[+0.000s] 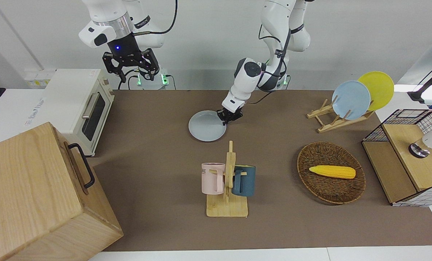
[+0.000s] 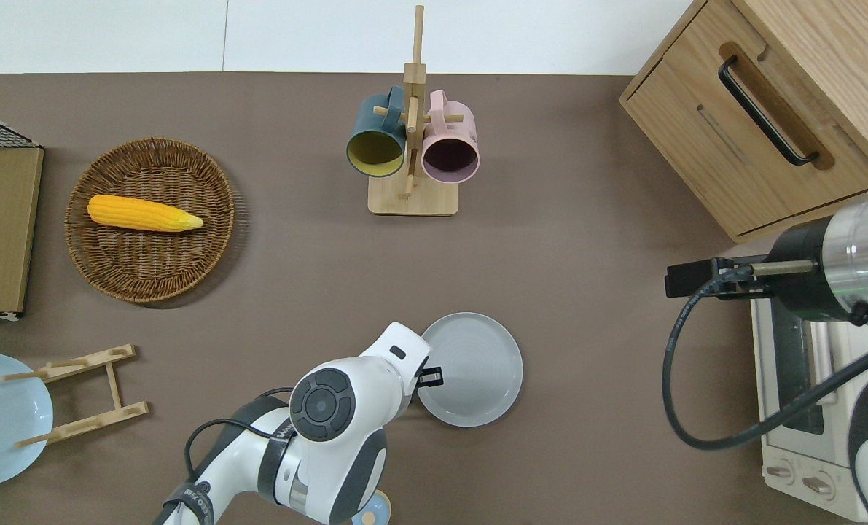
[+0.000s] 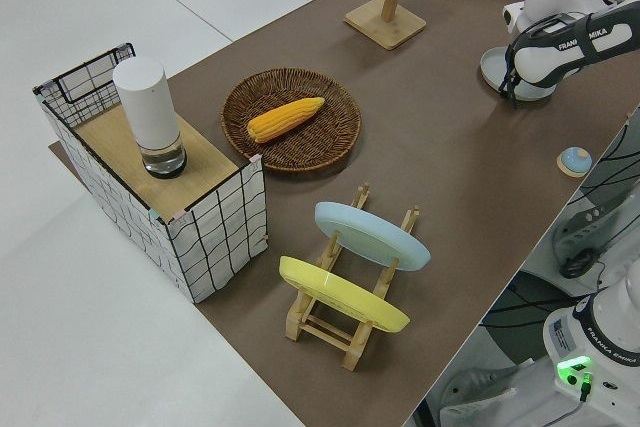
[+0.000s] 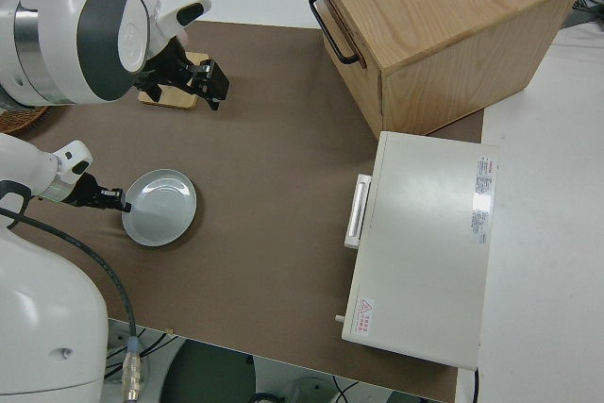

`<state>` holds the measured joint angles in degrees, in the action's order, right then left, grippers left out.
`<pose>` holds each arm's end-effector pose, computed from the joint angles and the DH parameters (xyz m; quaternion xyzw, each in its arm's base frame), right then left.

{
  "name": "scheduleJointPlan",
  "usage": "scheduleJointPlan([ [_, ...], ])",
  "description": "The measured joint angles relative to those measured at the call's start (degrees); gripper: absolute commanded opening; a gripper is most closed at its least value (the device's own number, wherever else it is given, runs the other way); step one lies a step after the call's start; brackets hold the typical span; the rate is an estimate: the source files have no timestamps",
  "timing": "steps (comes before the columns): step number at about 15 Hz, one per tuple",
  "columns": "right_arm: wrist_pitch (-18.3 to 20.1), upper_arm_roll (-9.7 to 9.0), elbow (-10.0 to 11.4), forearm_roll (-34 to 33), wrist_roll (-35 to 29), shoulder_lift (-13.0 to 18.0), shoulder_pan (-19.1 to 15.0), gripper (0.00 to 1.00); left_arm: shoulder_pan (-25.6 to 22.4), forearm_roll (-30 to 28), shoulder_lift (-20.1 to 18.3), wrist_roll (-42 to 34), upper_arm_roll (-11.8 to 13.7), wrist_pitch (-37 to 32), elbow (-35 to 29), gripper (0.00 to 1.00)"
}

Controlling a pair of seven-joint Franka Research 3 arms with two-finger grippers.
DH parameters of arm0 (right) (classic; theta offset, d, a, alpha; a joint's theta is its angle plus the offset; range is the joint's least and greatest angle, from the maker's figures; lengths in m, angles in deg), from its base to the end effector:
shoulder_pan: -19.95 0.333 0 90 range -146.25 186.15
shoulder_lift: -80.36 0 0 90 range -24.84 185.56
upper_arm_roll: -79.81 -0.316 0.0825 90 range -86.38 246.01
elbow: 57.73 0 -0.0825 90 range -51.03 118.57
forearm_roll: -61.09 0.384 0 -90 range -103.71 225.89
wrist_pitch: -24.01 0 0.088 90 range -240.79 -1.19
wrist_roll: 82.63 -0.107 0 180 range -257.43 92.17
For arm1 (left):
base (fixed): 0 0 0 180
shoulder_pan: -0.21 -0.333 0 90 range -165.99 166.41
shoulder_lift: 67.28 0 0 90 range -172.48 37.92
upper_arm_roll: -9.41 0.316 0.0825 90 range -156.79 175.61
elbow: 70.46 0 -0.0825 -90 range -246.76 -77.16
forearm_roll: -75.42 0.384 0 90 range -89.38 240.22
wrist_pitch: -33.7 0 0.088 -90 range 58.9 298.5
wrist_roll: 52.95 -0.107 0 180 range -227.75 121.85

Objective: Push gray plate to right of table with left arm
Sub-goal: 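Push the gray plate with the left gripper across the table toward the toaster oven, then continue pushing the gray plate farther with the left gripper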

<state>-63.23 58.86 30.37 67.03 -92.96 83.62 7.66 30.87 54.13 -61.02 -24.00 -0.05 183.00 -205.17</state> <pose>0.5242 0.0980 0.6650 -0.9989 0.0112 -0.0119 0.0441 0.4055 -0.3318 0.2984 0.9893 0.0566 -0.0066 0.1344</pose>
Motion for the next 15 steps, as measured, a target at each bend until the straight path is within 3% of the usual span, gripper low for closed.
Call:
scheduleJointPlan([
  [15, 0.0, 0.0, 0.0, 0.0, 0.0, 0.0, 0.0, 0.996, 7.38, -0.21, 6.35, 6.16, 0.51, 6.23, 5.87, 0.0],
])
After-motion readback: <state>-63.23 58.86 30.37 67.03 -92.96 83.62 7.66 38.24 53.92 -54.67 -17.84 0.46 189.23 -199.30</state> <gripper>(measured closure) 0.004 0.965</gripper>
